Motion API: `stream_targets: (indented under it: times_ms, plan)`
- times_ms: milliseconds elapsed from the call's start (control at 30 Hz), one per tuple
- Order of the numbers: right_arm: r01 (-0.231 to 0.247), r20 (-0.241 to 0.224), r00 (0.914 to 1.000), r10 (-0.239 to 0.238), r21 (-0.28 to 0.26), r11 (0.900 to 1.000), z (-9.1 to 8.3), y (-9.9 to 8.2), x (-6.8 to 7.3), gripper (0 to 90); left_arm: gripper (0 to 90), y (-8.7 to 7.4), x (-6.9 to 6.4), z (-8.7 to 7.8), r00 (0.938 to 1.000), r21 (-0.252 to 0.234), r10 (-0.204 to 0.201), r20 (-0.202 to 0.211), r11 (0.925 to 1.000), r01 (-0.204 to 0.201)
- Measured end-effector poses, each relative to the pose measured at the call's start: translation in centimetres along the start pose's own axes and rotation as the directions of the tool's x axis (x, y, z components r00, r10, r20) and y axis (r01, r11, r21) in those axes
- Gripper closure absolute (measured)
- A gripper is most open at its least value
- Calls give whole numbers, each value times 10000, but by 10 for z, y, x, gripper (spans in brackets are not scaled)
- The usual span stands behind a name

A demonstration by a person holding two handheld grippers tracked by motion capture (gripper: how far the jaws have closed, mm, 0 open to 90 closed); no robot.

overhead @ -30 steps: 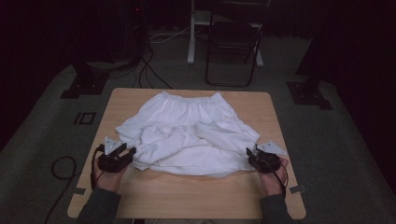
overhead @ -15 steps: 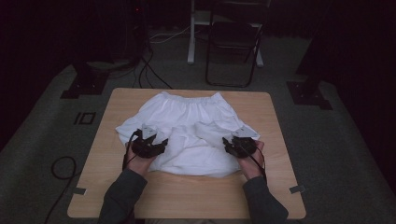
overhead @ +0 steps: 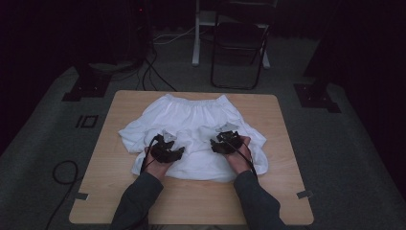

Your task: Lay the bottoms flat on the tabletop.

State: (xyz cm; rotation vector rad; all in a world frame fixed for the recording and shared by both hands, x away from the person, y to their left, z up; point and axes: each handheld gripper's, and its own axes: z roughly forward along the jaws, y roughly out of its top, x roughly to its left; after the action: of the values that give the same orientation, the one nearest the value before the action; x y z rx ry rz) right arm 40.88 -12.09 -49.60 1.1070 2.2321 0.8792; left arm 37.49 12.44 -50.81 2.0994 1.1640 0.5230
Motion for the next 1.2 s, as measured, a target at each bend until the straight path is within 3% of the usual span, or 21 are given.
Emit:
stream_targets:
  times_ms: [100,133,200,300,400,533,600,633,700,733,800,833,1000,1133,1200]
  plan:
    - [-83,278,9996,64,681,9976,11,-5,2,498,788,-5,2,1,10000,94,1,73,10000,-2]
    - [-108,415,9991,74,826,9965,13,-8,1,561,822,-7,4,0,9998,10,-150,121,9999,150]
    - [-468,571,9975,417,901,9948,10,-16,-4,694,842,-10,6,-5,9997,-96,-228,118,9997,230]
    - [-857,765,9939,797,785,9932,-3,-26,-13,783,845,-17,10,-19,9992,-300,-393,120,9988,396]
    - [-1202,1003,9885,1134,645,9906,-20,-38,-23,801,845,-28,22,-37,9957,-547,-918,86,9942,921]
    - [-1091,1601,9823,976,645,9919,-41,-58,-29,801,846,-46,38,-58,9903,-656,-1365,-266,9887,1345]
    - [-1229,1838,9766,1112,536,9910,-53,-69,-33,801,846,-55,44,-65,9864,-661,-1603,-375,9853,1576]
    - [-1509,2051,9688,1393,422,9876,-64,-80,-39,802,846,-60,48,-68,9846,-652,-1691,-433,9839,1661]
    - [-1610,2127,9657,1487,415,9861,-70,-85,-42,802,846,-69,53,-73,9817,-583,-1827,-545,9820,1795]
    - [-1934,2268,9573,1791,423,9802,-80,-98,-48,803,846,-73,55,-75,9808,-531,-1854,-608,9818,1824]
    - [-2097,2310,9533,1945,428,9768,-85,-104,-51,803,846,-83,60,-79,9779,-468,-1974,-696,9798,1944]
    - [-2328,2370,9472,2158,461,9714,-94,-116,-57,803,846,-87,63,-81,9754,-460,-2082,-730,9776,2052]
    - [-2684,2520,9354,2479,499,9620,-108,-138,-64,803,846,-103,80,-93,9577,-556,-2648,-1128,9640,2600]
    - [-3172,2568,9205,2946,504,9470,-119,-159,-68,799,846,-111,88,-100,9476,-387,-2710,-1693,9626,2683]
    - [-3345,2596,9142,3112,499,9411,-123,-167,-69,798,845,-117,93,-102,9392,-246,-2878,-1874,9572,2884]
